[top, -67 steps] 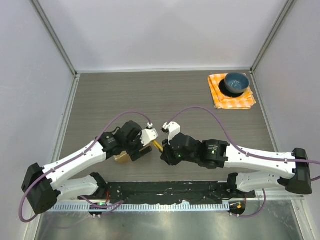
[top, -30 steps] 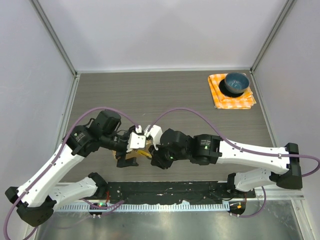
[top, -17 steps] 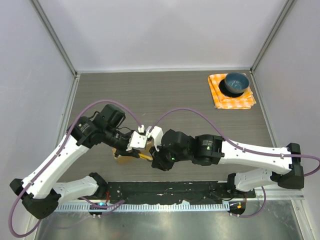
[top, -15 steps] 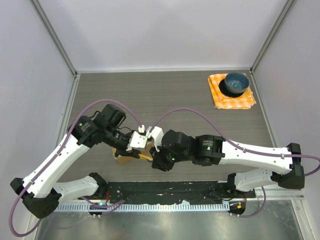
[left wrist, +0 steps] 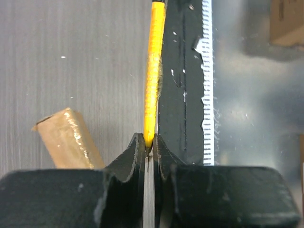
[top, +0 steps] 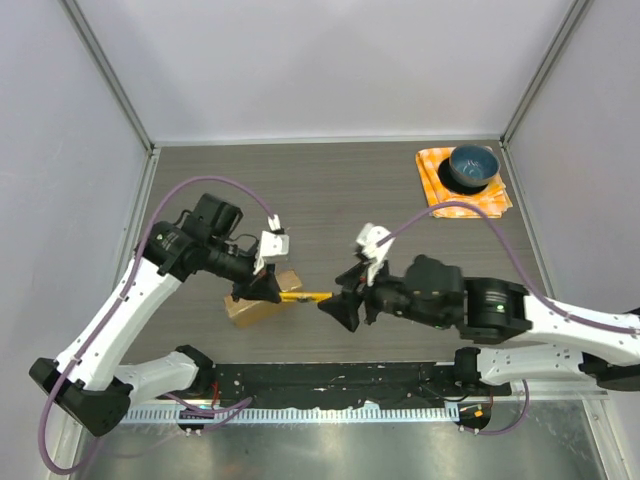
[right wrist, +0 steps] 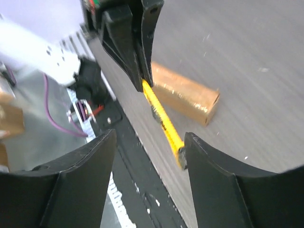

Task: Unpack the express box
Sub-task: Adjust the knife, then cut the express box at the center of the board.

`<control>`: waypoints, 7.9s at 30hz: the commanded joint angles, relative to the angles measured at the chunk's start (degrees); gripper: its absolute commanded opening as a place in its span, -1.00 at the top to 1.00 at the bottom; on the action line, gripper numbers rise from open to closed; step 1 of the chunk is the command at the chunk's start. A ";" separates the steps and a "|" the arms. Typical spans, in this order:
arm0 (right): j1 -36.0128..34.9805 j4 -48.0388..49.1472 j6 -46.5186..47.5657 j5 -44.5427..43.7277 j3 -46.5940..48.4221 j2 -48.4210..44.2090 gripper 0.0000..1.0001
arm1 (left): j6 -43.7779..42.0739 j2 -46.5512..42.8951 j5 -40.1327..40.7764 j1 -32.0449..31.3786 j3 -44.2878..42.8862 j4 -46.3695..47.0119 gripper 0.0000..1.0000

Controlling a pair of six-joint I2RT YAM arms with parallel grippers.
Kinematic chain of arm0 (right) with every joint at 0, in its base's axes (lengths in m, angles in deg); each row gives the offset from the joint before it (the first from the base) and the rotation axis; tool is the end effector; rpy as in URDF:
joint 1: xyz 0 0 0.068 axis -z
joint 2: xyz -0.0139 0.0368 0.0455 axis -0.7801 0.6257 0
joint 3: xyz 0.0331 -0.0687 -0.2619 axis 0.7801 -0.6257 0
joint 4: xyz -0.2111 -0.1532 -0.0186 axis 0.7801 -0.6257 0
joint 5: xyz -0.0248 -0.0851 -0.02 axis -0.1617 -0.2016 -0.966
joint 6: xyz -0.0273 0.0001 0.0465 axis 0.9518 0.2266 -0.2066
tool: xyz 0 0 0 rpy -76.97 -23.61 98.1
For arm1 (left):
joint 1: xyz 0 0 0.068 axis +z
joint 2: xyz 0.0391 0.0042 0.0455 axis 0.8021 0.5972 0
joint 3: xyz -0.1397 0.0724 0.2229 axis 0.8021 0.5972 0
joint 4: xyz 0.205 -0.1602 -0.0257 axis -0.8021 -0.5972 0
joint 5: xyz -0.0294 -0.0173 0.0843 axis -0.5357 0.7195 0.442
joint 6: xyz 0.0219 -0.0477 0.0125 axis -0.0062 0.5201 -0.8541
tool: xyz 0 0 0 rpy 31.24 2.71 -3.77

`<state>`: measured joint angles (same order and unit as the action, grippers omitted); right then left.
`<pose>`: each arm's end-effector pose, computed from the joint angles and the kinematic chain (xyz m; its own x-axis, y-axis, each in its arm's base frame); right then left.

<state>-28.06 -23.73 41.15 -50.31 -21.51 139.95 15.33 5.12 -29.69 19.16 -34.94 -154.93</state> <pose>0.0472 0.2060 0.3953 -0.3071 -0.2207 -0.9257 -0.8651 0.4702 0.1748 0.1312 -0.1209 0.3646 -0.1643 0.6105 -0.7748 0.9756 -0.0156 -0.2192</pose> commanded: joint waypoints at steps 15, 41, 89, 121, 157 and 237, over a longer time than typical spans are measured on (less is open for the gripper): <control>-0.30 24.05 -0.36 -8.86 -13.71 -14.75 -0.87 | 36.93 -1.52 -22.38 15.10 -8.05 27.50 1.00; 9.19 51.84 0.88 14.42 -8.54 1.26 -0.31 | 42.04 -7.68 -28.54 15.10 -3.12 30.24 1.00; 13.50 55.53 -4.84 19.63 -13.80 2.23 -0.41 | 45.82 -8.73 -25.12 15.10 -4.35 34.81 1.00; 18.68 64.76 -8.00 31.48 -10.12 6.00 -0.13 | 52.59 -10.75 -29.33 15.10 0.13 42.02 1.00; 19.13 44.55 4.91 13.57 -12.49 4.07 0.99 | 10.32 -9.43 6.51 15.10 -3.66 4.50 -0.99; 11.21 93.50 2.46 -25.72 -31.39 32.99 0.99 | 6.88 6.74 24.02 8.95 28.52 29.62 -0.13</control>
<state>-16.54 63.22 45.35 -73.37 -54.08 173.52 21.05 13.75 -5.62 28.53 -7.00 -127.61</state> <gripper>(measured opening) 0.241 0.568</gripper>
